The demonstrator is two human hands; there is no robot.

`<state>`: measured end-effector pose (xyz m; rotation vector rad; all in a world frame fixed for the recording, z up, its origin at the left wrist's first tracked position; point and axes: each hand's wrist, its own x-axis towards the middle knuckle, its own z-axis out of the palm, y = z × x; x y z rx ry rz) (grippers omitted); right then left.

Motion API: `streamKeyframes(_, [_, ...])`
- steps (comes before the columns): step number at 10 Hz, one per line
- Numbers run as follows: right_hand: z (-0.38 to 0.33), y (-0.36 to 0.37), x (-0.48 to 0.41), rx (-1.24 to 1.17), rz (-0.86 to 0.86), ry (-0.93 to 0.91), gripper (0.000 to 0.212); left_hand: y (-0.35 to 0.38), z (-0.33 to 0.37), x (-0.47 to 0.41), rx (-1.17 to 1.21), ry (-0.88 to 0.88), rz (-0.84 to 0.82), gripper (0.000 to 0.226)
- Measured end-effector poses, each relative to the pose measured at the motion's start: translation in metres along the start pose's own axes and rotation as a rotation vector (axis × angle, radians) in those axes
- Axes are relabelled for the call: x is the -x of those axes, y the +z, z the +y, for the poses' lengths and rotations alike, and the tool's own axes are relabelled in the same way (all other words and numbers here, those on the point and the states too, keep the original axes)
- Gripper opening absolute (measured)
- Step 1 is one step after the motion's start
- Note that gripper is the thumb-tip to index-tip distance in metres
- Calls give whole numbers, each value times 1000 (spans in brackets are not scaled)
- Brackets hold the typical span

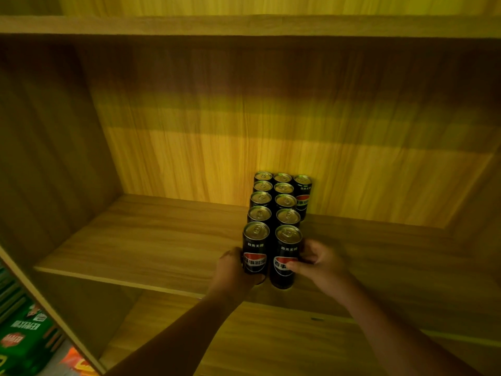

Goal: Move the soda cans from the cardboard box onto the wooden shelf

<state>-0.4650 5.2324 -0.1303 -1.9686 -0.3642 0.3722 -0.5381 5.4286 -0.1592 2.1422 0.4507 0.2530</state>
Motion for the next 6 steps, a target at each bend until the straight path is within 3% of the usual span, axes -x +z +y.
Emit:
streamKeyframes(2, [-3, -1, 4, 41, -27, 10, 66, -3, -3, -2, -102, -24, -38, 63])
streamKeyframes(3, [4, -4, 10, 307, -44, 56, 85, -16, -1, 4, -487, 135, -150, 78])
streamKeyframes(6, [13, -6, 25, 941, -29, -120, 95, -41, -12, 10, -862, 190, -221, 114])
